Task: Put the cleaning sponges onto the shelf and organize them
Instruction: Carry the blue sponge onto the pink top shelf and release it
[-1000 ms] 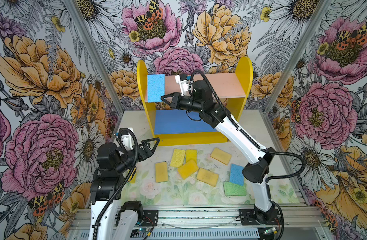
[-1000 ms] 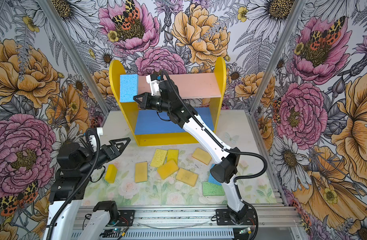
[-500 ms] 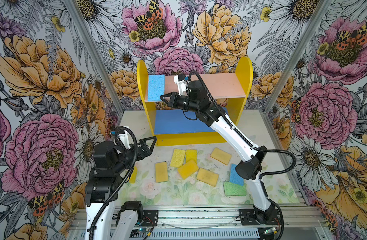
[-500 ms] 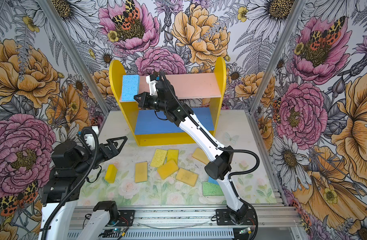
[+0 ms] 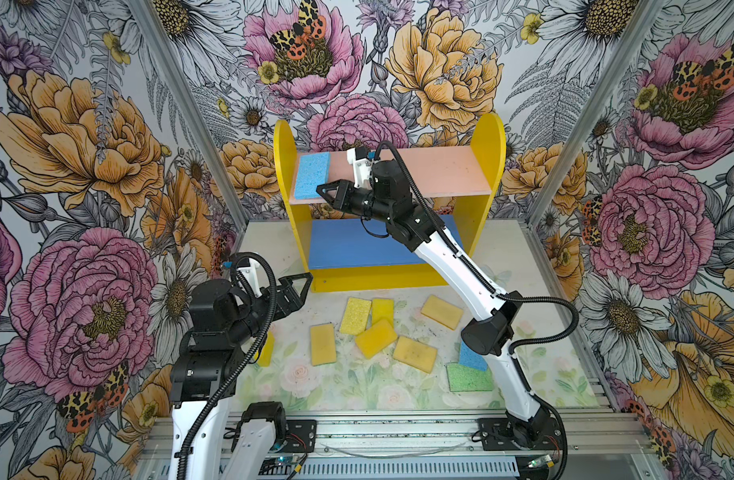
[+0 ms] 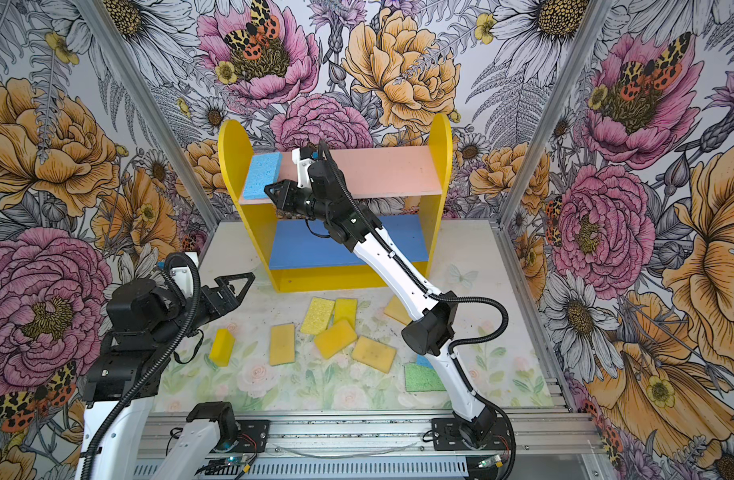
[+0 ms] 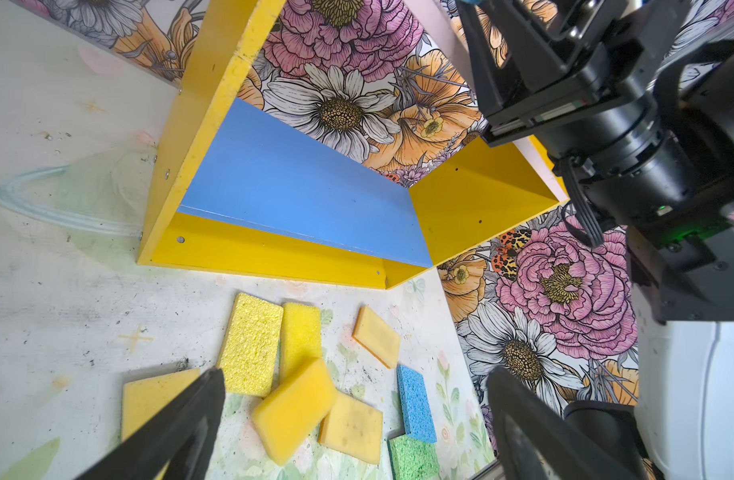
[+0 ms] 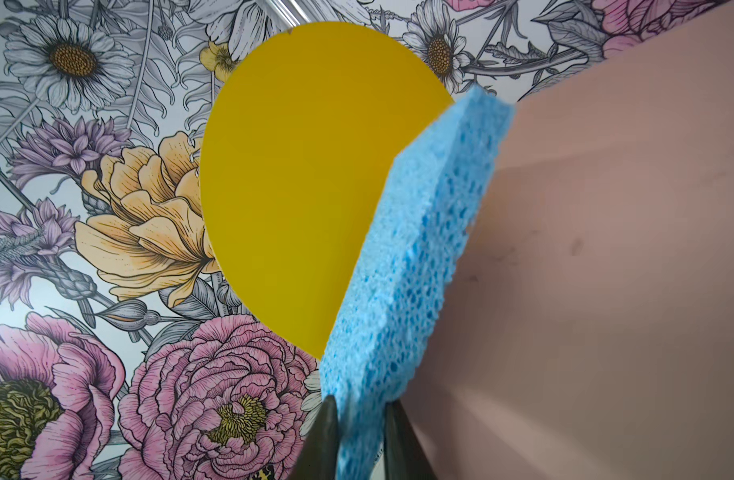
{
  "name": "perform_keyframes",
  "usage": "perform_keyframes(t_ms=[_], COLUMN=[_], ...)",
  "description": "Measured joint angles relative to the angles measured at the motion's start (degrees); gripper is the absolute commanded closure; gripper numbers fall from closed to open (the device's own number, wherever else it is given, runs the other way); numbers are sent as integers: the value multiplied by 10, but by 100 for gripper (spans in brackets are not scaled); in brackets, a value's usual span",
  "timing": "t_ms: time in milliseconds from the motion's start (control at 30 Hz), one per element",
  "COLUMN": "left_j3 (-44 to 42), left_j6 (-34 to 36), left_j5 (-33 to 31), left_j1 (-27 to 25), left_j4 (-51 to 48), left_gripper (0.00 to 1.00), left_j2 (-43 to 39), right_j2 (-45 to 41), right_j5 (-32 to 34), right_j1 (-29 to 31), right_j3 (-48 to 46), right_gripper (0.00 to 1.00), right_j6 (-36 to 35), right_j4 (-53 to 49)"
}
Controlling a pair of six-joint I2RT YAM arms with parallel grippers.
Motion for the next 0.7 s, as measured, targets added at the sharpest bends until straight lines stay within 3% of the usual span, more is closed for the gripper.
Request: perform_keyframes(t_ms=[300, 700], left_j3=[1, 12], left_j6=[0, 0], left_j5=[0, -1], left_j1=[0, 0], left_j4=[-2, -4], left_gripper=[1, 1], left_j2=[1, 6], right_j2=[1, -45], right_j5=[16, 107], right_j1=[-2, 4], right_j3=[8, -13], right_gripper=[45, 39], right_j6=[3, -36], right_j4=[-2, -82])
